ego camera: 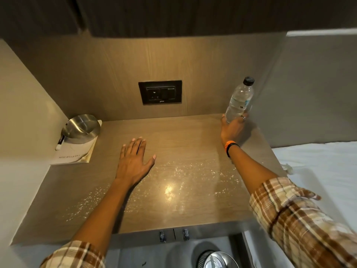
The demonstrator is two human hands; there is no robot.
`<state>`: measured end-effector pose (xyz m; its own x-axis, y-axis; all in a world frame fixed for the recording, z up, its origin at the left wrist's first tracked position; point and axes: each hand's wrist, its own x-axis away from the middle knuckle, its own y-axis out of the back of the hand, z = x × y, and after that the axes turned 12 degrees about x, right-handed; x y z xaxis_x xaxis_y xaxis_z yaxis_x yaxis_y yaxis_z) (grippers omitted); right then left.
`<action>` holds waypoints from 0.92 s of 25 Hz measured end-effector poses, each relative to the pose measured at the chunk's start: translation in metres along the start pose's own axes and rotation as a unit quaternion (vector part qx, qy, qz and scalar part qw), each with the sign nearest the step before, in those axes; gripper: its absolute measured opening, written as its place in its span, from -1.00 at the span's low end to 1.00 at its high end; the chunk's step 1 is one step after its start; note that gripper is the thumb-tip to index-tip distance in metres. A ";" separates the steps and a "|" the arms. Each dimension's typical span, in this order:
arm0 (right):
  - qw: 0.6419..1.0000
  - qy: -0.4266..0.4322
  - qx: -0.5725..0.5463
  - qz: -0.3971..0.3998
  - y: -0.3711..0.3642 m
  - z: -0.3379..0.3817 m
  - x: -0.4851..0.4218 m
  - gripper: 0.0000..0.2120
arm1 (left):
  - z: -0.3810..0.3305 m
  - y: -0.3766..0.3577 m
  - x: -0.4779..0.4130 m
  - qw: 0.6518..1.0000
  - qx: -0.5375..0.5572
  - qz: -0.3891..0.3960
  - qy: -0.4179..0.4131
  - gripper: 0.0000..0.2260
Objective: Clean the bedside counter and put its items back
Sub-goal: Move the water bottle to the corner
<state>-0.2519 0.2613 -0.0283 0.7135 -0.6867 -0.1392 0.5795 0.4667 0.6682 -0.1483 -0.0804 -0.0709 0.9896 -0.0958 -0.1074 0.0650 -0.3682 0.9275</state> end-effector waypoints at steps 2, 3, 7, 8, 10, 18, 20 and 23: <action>1.000 -0.002 0.005 0.025 -0.002 0.001 0.004 -0.31 | 0.000 0.001 -0.001 1.000 -0.001 0.002 0.003 -0.27; 1.000 0.002 -0.007 0.030 -0.003 0.004 0.011 -0.33 | -0.002 0.002 -0.001 1.000 -0.001 0.009 0.007 -0.27; 0.993 0.071 -0.068 0.059 -0.017 0.030 0.069 -0.41 | -0.006 0.011 0.004 0.999 0.014 0.037 0.027 -0.26; 0.991 0.087 -0.057 0.080 -0.023 0.039 0.088 -0.42 | -0.002 0.016 0.009 0.999 0.023 0.029 0.039 -0.25; 0.986 0.115 0.002 0.118 -0.038 0.061 0.127 -0.36 | 0.014 0.028 0.020 0.997 0.028 0.009 0.066 -0.25; 0.908 0.201 -0.144 0.337 -0.111 0.164 0.242 -0.42 | 0.097 0.070 0.050 0.995 0.025 0.028 0.088 -0.26; 0.904 0.218 -0.132 0.342 -0.127 0.182 0.250 -0.47 | 0.100 0.069 0.050 0.997 0.014 0.033 0.067 -0.27; 0.899 0.240 -0.115 0.347 -0.147 0.206 0.249 -0.46 | 0.103 0.065 0.050 0.999 -0.002 0.024 0.047 -0.27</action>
<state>-0.2410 -0.0929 -0.0111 0.9905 0.1082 -0.0845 -0.0434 0.8306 0.5552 -0.1074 -0.2046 -0.0530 0.9992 -0.0268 -0.0294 0.0177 -0.3617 0.9321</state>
